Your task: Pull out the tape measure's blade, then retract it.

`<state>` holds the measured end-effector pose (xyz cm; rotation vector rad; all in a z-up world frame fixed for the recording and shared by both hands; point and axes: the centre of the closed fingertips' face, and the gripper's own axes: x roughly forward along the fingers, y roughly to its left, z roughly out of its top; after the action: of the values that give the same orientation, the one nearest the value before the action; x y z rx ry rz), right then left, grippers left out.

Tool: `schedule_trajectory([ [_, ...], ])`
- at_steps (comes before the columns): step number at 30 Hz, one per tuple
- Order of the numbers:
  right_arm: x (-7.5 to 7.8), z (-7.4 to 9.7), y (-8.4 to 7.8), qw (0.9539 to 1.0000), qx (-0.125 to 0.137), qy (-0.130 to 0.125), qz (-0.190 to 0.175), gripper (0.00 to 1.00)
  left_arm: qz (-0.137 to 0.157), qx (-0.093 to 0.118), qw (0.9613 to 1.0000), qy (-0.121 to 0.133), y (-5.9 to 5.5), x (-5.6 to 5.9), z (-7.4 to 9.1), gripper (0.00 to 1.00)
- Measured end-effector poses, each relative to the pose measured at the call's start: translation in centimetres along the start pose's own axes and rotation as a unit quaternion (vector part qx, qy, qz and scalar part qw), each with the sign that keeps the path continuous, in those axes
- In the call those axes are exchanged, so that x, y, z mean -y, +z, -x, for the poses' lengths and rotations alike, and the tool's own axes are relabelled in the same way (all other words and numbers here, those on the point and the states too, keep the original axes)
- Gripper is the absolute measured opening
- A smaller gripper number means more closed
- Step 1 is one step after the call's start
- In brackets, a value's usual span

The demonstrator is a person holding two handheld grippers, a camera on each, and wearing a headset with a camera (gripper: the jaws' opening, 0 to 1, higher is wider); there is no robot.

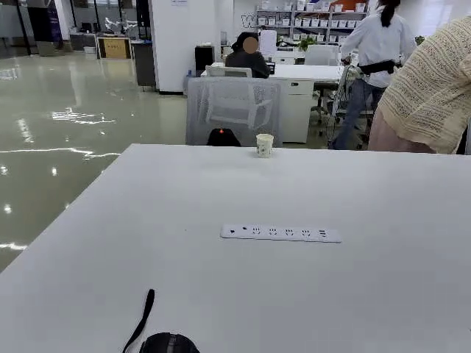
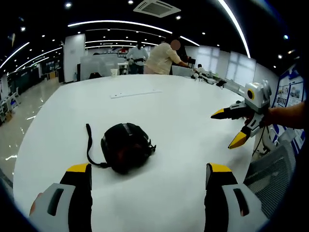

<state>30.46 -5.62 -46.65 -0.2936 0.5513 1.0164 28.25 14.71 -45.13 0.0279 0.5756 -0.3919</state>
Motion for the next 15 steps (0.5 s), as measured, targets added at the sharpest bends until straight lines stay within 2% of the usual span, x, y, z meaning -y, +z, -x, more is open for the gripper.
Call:
schedule_trajectory([
  [8,-0.3,1.1,0.1,0.9994,0.029,-0.015,-0.014,0.94,-0.005,0.004,1.0,0.0,-0.5,0.2,0.9,0.98],
  [15,-0.2,2.0,-0.2,0.9988,0.039,-0.023,-0.02,0.98,0.001,0.022,0.9997,-0.007,-0.3,0.8,1.7,0.99],
])
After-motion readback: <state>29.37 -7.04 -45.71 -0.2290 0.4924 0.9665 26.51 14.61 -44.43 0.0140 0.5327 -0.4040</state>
